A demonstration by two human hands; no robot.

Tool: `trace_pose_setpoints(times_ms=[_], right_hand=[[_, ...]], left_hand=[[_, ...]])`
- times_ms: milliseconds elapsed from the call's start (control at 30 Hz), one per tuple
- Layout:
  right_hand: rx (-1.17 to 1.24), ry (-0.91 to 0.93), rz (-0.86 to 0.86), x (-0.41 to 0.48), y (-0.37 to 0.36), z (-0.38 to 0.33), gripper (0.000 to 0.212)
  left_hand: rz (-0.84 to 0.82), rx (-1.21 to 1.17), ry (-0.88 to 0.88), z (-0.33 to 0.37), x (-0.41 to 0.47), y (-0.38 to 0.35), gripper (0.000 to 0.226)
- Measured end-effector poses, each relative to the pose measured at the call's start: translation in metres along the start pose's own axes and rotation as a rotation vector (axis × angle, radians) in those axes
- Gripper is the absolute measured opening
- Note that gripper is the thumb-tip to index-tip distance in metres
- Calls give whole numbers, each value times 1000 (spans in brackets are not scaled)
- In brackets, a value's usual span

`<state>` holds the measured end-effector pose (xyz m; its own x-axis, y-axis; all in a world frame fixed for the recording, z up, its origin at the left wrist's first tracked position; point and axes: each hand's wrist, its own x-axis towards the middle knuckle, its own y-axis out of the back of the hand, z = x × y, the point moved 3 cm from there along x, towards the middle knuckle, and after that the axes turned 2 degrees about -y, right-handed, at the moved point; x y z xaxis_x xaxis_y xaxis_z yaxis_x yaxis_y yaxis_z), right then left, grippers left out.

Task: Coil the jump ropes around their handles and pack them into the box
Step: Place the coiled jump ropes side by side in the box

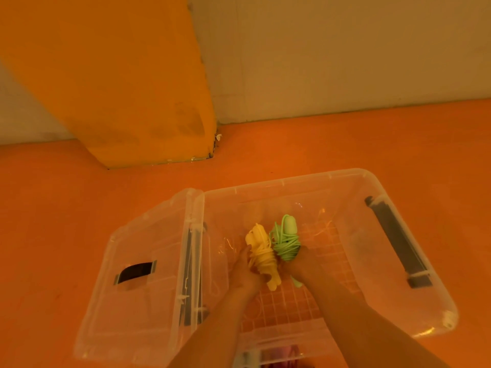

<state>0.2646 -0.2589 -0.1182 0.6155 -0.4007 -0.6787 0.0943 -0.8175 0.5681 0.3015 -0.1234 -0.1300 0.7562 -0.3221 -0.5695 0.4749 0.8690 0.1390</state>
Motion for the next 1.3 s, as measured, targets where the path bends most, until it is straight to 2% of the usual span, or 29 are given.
trace_pose_setpoints(times_ms=[133, 200, 233, 300, 333, 400, 500, 533, 600, 667, 833, 1000, 1100, 1300], right_hand=[[88, -2, 21, 4, -1, 5, 12], [156, -25, 30, 6, -1, 12, 6], [195, -35, 32, 5, 1, 14, 2], [287, -51, 8, 4, 3, 16, 22], [332, -51, -17, 4, 4, 16, 31], [483, -62, -73, 2, 5, 13, 42], [691, -66, -144, -3, 4, 10, 50], [720, -61, -147, -3, 4, 9, 49], [767, -56, -158, -3, 6, 10, 47], [772, -49, -182, -4, 8, 11, 43], [744, -24, -249, -12, 7, 10, 36], [745, -11, -264, -17, 6, 6, 34], [731, 2, -269, -20, 6, 3, 32], [684, 6, -256, -21, 3, 0, 30]], left_hand=[[-79, 94, -2, -4, 2, -4, 65], [-87, 76, 17, -2, 0, -4, 45], [-72, 35, 29, -2, 1, -4, 41], [-7, -21, 46, -4, 3, -1, 35], [6, -31, 62, -5, 2, 1, 39], [42, -39, 112, -2, -1, 4, 61], [67, -11, 152, 2, -6, 4, 92], [59, -16, 157, 3, -7, 3, 91], [45, -56, 162, 5, -9, 1, 69], [46, -79, 179, 1, -8, -1, 62], [88, -199, 215, -1, -11, 4, 69], [48, -356, 248, -3, -12, 2, 54], [103, -449, 229, 1, -12, 6, 58], [183, -450, 254, 1, -15, 7, 52]])
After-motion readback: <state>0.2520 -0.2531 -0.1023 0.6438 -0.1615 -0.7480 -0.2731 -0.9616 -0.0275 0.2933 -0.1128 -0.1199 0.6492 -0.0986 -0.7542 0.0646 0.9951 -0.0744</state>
